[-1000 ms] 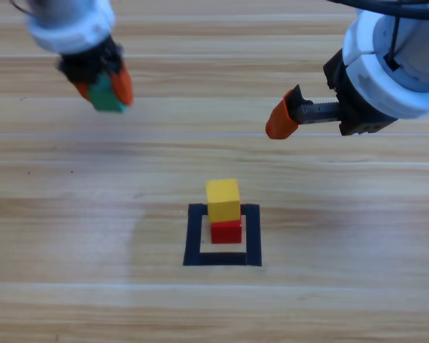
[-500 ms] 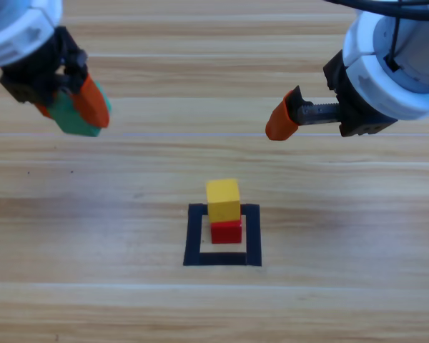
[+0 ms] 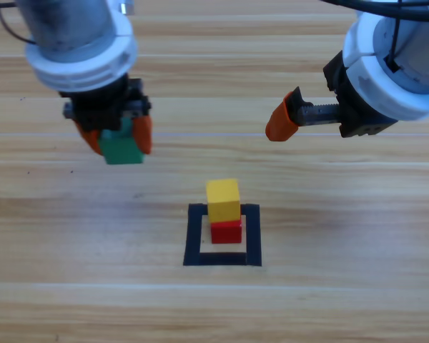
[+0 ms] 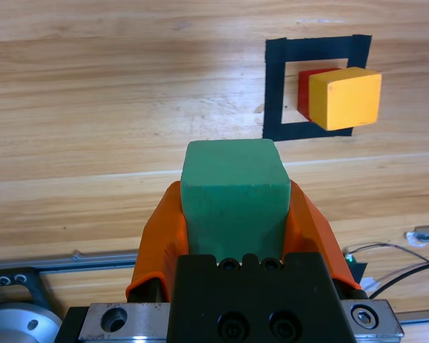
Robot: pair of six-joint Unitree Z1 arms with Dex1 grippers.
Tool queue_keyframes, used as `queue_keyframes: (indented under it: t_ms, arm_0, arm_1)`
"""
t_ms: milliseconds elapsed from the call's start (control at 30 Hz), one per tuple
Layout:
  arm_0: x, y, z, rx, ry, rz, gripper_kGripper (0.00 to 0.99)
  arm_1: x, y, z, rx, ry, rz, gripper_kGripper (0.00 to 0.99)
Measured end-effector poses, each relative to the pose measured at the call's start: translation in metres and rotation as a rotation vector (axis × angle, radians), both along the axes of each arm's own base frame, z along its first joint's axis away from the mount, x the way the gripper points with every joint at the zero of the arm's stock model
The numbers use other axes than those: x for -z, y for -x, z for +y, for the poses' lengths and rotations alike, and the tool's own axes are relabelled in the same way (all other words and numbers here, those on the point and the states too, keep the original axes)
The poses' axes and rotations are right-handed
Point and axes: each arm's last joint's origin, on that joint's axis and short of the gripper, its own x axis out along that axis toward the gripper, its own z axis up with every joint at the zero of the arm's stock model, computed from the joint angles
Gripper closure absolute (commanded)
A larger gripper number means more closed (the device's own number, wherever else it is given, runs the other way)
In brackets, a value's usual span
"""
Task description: Stack the blocks in the rectangular block: red at the bottom, yellow in the middle, green on top
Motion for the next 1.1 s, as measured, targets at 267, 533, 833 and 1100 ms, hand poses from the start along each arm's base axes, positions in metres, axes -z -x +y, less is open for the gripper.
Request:
queue_keyframes:
  t_ms: [267,533,833,1100]
  arm_0:
    - [0.016,-0.016,-0.037,-0.009,-0.015,0.028,0.99]
    - [0.035,-0.023,-0.06,-0.005,-0.041,0.057,0.99]
    - [0.038,-0.029,-0.07,-0.004,-0.032,0.049,0.99]
    - [0.049,-0.032,-0.084,0.013,-0.041,0.057,0.99]
  arm_1:
    - [0.001,0.0,-0.001,0.002,0.004,0.003,0.0]
    - [0.001,-0.001,-0.001,0.003,0.004,0.003,0.0]
    - [0.003,-0.001,-0.002,0.005,0.01,0.006,0.0]
    - [0.004,-0.001,-0.002,0.005,0.01,0.007,0.0]
